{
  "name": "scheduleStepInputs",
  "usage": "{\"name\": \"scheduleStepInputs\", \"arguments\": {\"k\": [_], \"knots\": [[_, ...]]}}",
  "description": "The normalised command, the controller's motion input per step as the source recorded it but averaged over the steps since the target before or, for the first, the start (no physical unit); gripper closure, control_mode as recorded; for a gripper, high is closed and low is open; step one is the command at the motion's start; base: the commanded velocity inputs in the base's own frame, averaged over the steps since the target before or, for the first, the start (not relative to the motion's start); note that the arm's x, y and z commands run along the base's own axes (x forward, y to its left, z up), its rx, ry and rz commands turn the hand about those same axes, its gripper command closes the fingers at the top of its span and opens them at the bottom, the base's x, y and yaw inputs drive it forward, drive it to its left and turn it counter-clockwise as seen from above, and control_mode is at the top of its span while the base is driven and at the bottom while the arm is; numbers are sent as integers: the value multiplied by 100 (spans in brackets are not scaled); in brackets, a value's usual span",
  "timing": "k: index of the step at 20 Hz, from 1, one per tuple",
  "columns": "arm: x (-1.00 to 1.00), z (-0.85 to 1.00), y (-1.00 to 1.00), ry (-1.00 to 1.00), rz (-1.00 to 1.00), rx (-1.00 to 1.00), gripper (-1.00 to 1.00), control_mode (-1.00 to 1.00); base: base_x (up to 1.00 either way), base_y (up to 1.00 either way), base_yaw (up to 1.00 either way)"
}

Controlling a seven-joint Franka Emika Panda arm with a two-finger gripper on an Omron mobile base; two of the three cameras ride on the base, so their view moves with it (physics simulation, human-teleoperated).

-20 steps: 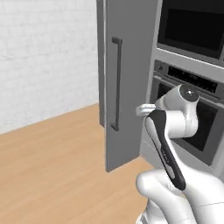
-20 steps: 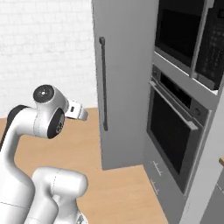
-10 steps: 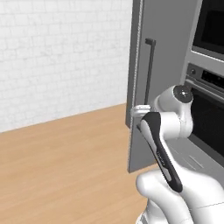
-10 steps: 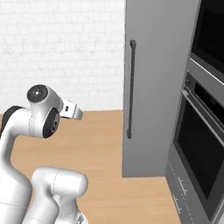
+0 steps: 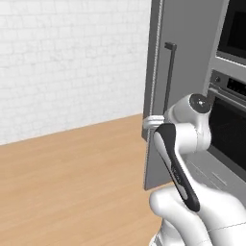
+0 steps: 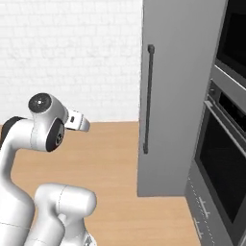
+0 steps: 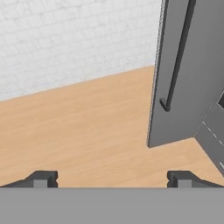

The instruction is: Place one lemon wedge and one chicken drumstick in each tupperware on the nearby counter, to pack two identical lunches.

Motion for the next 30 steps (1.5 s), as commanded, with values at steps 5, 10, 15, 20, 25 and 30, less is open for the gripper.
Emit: {"name": "scheduleStepInputs", "arguments": {"k": [5,10,15,20,25,30], "knots": [[0,0,0,0,0,0,-100,100,68,-37,38],[0,0,0,0,0,0,-100,100,-30,-36,66],[0,0,0,0,0,0,-100,100,74,-3,50],[0,0,0,0,0,0,-100,100,100,-9,5],[0,0,0,0,0,0,-100,100,100,-2,0],[0,0,0,0,0,0,-100,100,100,0,0]]}}
